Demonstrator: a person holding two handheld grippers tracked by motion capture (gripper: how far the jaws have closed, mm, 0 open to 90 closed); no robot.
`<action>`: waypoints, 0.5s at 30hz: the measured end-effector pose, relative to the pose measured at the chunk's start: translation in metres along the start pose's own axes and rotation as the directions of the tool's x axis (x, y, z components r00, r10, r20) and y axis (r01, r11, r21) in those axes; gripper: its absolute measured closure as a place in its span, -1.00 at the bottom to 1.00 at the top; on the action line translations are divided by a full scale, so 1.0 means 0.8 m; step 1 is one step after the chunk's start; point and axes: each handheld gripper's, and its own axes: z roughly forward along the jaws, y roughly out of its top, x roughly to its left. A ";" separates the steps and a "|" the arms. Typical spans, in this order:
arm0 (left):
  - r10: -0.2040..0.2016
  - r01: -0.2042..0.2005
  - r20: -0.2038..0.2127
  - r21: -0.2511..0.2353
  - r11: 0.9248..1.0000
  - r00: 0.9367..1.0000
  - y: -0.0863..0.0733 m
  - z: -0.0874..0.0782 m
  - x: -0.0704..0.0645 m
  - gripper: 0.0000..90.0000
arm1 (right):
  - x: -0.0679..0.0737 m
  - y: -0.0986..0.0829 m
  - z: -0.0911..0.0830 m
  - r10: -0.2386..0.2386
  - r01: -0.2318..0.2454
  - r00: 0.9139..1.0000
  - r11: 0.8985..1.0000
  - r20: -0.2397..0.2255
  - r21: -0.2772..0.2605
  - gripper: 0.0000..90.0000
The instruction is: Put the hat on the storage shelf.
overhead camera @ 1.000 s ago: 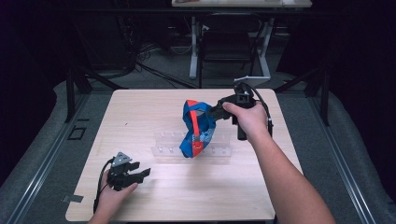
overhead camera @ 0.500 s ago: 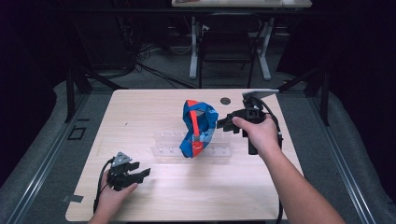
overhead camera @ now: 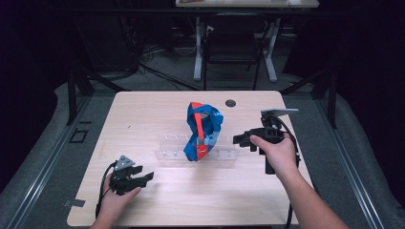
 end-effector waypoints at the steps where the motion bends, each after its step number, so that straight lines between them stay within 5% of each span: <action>1: 0.001 -0.001 -0.001 0.001 1.000 1.000 0.000 0.000 0.000 -0.08 | -0.009 -0.004 0.000 0.005 -0.005 1.000 1.000 -0.008 0.004 0.36; 15: 0.002 -0.002 -0.003 -0.002 1.000 1.000 0.000 0.000 0.000 -0.08 | -0.033 -0.039 0.005 -0.040 0.041 0.999 0.999 0.033 -0.016 0.29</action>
